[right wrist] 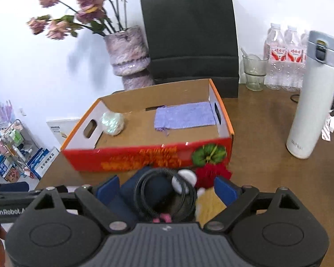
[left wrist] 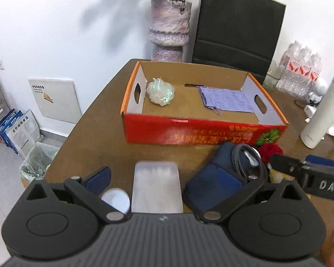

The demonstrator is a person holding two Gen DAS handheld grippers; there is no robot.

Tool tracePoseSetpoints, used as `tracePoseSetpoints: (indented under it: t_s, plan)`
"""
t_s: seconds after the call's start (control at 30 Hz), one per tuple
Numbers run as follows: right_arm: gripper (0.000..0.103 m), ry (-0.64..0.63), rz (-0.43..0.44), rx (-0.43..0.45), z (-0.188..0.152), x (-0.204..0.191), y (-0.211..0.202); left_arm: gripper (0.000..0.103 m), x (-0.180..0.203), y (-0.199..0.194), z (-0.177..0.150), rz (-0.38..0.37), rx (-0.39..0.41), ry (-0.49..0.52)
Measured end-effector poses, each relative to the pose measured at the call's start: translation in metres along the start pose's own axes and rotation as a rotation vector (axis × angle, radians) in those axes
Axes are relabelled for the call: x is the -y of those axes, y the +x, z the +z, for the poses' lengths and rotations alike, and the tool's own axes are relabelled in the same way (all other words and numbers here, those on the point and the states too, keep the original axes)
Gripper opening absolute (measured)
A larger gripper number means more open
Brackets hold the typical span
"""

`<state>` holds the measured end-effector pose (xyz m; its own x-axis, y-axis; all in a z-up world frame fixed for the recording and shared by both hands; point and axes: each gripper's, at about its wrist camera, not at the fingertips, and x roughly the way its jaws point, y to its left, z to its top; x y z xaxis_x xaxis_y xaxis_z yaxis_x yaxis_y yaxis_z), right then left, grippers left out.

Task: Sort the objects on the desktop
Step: 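Withdraw both tools from the box back over the table items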

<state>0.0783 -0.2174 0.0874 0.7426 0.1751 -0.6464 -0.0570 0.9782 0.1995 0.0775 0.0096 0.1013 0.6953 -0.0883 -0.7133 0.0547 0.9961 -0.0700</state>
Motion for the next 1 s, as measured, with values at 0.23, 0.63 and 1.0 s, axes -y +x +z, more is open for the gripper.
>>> tracePoseSetpoints:
  t_s: [0.23,0.63,1.0]
  plan:
    - [0.092,-0.085,-0.002,0.086,-0.045,-0.017,-0.04,0.103,-0.007,-0.04,-0.056,-0.002,0.087,-0.03]
    - [0.101,-0.126,0.002,0.26,-0.121,-0.015,-0.108,0.103,-0.012,-0.08,-0.138,0.023,0.149,0.042]
    - [0.099,-0.193,0.129,0.234,-0.176,-0.011,-0.113,0.103,-0.03,-0.068,-0.166,0.005,0.109,0.005]
